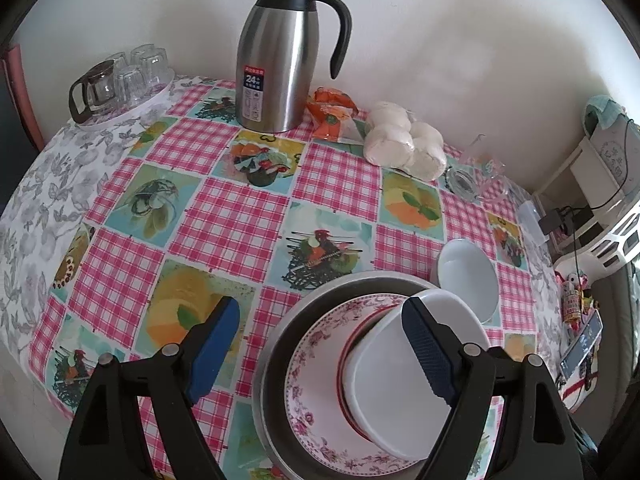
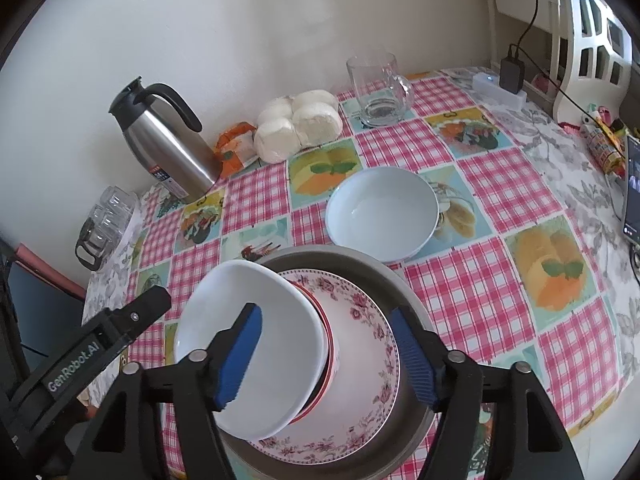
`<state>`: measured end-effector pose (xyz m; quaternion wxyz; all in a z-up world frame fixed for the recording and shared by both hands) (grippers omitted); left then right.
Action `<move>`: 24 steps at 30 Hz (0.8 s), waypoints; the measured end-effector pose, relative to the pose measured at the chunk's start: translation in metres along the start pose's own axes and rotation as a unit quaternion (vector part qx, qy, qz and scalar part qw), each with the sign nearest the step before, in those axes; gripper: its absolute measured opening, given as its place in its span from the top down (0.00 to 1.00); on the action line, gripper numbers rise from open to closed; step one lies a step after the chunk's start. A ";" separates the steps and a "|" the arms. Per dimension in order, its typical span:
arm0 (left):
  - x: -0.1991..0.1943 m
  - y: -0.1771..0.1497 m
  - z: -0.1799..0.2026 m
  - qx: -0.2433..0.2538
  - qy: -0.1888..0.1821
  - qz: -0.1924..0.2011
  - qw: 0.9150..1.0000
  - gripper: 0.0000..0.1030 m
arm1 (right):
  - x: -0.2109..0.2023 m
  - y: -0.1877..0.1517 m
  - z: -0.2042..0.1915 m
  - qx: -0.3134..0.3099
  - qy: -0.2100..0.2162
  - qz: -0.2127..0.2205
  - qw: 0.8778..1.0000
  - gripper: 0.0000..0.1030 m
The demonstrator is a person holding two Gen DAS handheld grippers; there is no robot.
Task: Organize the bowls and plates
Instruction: 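Open the right tool and release the white square bowl, then move the right tool to the pale blue round bowl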
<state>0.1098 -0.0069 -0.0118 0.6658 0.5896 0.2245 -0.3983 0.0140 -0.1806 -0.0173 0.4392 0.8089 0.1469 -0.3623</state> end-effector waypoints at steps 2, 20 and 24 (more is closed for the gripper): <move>0.000 0.000 -0.002 -0.001 0.004 0.002 1.000 0.18 | -0.001 0.002 -0.001 -0.004 0.001 0.006 1.000 0.24; -0.004 0.007 -0.011 0.002 0.030 0.036 0.999 0.07 | -0.004 0.008 -0.002 -0.019 0.002 0.035 0.999 0.00; -0.004 0.006 -0.010 0.004 0.031 0.035 0.999 0.07 | -0.005 0.009 -0.001 -0.018 0.004 0.037 0.999 0.00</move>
Point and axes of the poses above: each gripper's, at about its wrist camera, not at the fingertips, and x roughly the way its jaws point, z to its right, y to its top, the point moved 8 cm from there along x, roughly the way its jaws point, and after that the axes turned 9 degrees about z, right-handed, at the moved point
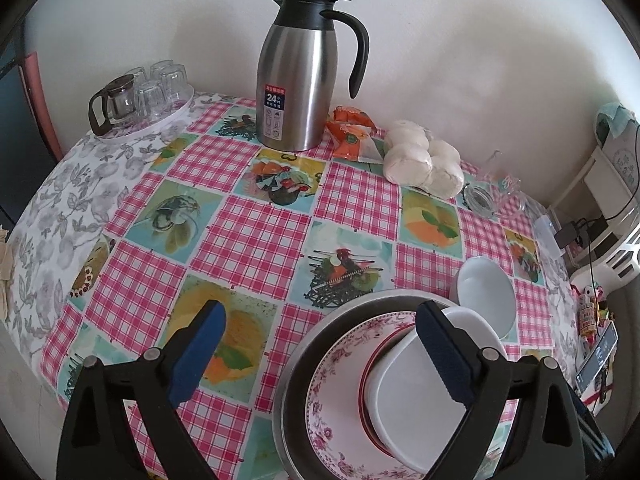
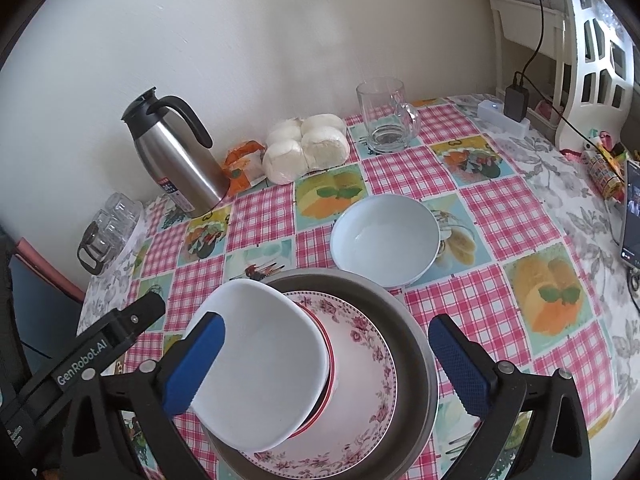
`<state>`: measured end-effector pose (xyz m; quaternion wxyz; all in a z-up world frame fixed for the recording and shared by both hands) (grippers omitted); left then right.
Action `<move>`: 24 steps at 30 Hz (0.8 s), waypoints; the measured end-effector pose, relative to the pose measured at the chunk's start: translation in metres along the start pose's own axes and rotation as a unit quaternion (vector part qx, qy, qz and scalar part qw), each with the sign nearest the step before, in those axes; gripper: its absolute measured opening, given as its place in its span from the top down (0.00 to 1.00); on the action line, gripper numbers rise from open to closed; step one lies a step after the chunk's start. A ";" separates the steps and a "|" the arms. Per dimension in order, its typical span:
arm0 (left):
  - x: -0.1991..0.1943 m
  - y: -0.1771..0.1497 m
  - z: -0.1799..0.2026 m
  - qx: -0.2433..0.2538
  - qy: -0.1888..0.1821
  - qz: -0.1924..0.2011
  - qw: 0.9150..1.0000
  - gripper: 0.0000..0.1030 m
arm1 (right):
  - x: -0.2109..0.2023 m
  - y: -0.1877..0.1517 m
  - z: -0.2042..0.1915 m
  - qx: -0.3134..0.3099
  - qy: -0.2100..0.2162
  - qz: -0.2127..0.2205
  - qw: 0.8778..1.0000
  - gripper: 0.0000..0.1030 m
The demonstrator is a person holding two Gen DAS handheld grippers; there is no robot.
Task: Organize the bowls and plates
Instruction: 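Move the right tool to the pale blue round bowl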
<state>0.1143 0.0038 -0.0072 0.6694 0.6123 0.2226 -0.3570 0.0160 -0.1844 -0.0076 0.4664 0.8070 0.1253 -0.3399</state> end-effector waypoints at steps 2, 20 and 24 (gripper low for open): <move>0.000 0.000 0.001 0.003 0.001 -0.001 1.000 0.07 | -0.001 0.001 0.002 0.002 0.000 0.000 1.000 0.00; -0.021 0.010 0.031 0.000 -0.019 0.029 0.999 0.07 | -0.011 0.027 0.084 0.060 -0.061 0.017 0.996 0.00; -0.029 0.015 0.055 0.015 -0.034 0.042 0.998 0.07 | -0.013 0.031 0.106 0.079 -0.072 0.019 0.994 0.00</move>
Point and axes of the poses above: each gripper's, at about its wrist camera, not at the fingertips, and x roughly the way its jaws point, z to its right, y to its top, the point moved 8 cm from there along x, roughly the way its jaws point, and after that the axes turned 9 degrees about z, right-handed, at the moved point
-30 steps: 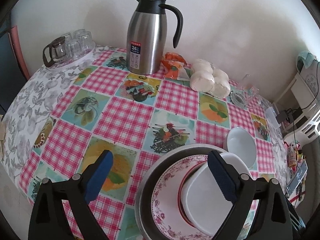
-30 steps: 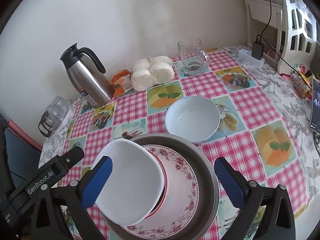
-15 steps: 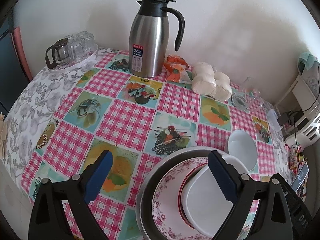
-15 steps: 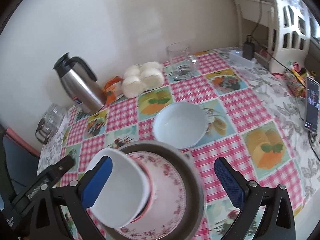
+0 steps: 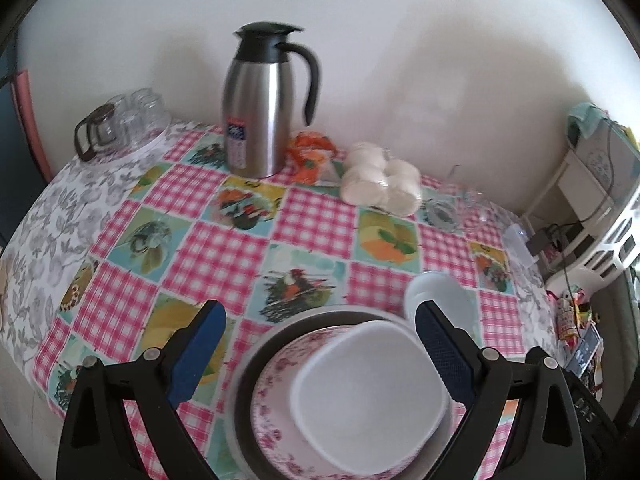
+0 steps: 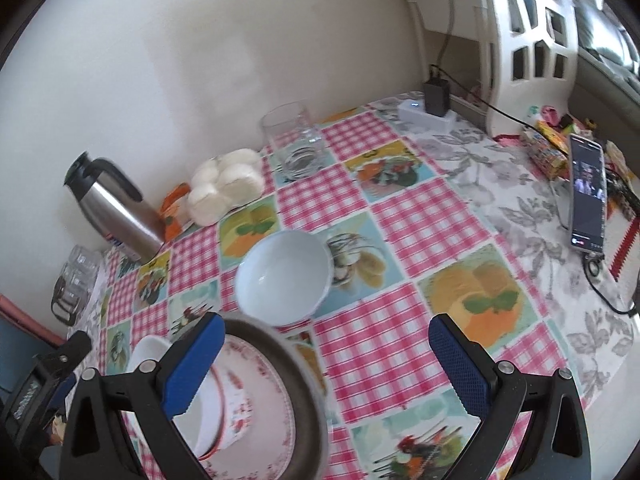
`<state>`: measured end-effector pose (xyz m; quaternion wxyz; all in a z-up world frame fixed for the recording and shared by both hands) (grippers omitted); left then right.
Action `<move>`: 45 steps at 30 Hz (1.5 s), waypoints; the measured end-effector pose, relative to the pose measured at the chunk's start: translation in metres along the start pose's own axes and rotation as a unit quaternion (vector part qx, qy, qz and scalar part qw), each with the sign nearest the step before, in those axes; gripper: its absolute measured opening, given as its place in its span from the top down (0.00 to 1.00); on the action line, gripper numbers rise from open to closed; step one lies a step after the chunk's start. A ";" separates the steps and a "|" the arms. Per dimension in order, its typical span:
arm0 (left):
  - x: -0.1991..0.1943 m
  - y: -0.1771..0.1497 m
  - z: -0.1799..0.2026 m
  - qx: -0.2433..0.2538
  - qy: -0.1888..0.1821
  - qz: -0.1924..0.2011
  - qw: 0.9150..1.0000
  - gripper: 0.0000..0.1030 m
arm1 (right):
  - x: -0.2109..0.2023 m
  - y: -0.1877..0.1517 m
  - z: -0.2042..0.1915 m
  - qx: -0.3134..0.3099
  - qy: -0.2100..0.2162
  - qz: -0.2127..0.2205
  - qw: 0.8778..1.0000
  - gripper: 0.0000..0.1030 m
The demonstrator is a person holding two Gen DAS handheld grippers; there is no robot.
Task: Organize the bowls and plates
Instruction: 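Move the right tool to the pale blue round bowl, then close the right tool on the pale blue bowl rim and lift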
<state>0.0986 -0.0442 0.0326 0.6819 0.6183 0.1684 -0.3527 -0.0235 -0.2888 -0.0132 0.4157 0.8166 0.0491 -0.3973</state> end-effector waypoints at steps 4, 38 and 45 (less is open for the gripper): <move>-0.001 0.005 0.028 0.025 -0.015 0.011 1.000 0.07 | 0.001 0.010 0.027 0.027 -0.012 0.003 1.000 0.00; 0.102 -0.019 0.132 0.103 -0.006 -0.070 0.992 0.07 | 0.096 -0.001 0.058 0.060 -0.019 -0.087 0.994 0.00; 0.118 -0.021 0.128 0.106 0.006 -0.079 0.991 0.07 | 0.118 -0.011 0.039 0.045 -0.016 -0.107 0.993 0.02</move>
Point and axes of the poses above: each gripper's, at about its wrist camera, not at the fingertips, and x roughly the way its jaws point, z to its right, y to its top, the point moved 8 cm from there along x, roughly the way its jaws point, and after that the axes turned 9 degrees about z, right-handed, at the moved point
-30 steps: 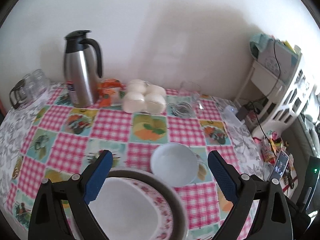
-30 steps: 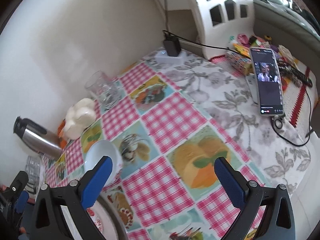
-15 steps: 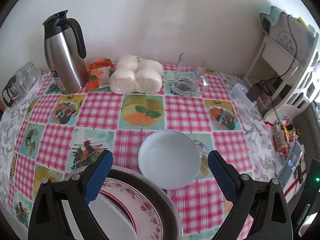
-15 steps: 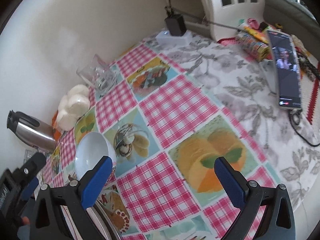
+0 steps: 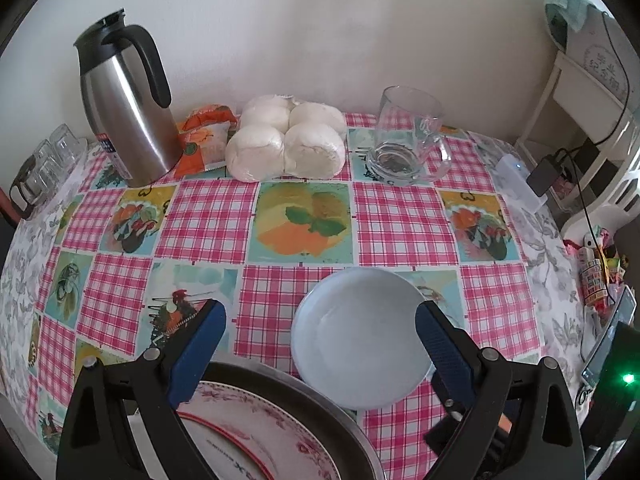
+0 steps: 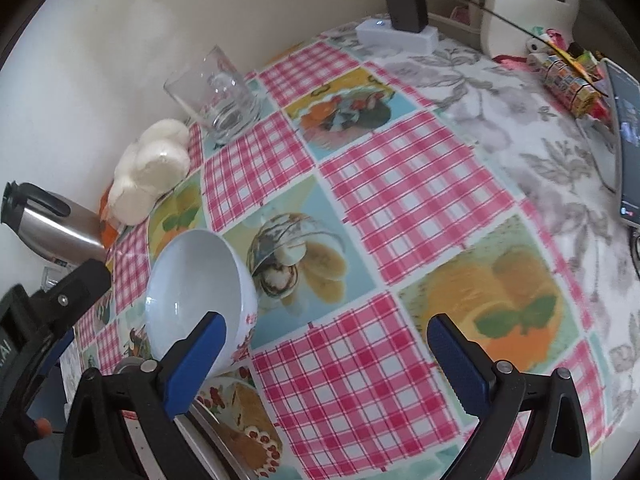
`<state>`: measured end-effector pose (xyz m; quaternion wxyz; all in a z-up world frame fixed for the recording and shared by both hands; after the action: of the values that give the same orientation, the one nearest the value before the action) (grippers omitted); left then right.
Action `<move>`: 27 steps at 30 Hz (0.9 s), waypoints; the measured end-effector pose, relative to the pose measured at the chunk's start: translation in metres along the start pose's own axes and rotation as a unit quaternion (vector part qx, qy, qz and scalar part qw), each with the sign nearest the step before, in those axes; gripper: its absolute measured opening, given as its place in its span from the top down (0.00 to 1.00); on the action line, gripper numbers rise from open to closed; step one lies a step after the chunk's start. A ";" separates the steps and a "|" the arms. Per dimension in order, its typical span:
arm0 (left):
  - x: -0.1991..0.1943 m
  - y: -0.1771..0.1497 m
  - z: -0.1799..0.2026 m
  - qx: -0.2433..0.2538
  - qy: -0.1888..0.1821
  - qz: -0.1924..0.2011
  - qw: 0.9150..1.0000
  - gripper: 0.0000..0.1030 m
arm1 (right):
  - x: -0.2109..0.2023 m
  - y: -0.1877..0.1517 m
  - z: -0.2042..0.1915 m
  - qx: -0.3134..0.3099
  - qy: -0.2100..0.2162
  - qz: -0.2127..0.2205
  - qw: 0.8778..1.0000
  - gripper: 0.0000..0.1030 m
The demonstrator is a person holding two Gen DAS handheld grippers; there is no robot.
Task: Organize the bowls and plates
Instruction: 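Close the right tool on the pale blue bowl rim and lift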
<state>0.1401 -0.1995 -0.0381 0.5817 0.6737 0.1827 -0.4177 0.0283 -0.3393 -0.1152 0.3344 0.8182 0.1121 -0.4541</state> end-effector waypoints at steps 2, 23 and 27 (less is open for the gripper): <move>0.004 0.000 -0.002 0.001 0.006 -0.003 1.000 0.07 | 0.005 -0.001 -0.005 -0.007 0.002 -0.004 1.000 0.06; 0.016 0.000 0.000 -0.006 -0.001 -0.014 1.000 0.07 | 0.028 -0.003 -0.030 -0.039 0.012 -0.011 0.999 0.52; 0.016 0.000 0.001 -0.005 -0.001 -0.014 1.000 0.08 | 0.027 -0.003 -0.034 -0.043 0.021 -0.008 0.999 0.63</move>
<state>0.1489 -0.2040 -0.0502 0.5793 0.6677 0.1940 -0.4254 0.0648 -0.3182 -0.1259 0.3628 0.8114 0.1451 -0.4348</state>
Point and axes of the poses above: each gripper's, at about its wrist camera, not at the fingertips, and x roughly the way its jaws point, z to its right, y to its top, the point moved 8 cm from there along x, roughly the way its jaws point, and after that the axes turned 9 degrees about z, right-handed, at the moved point
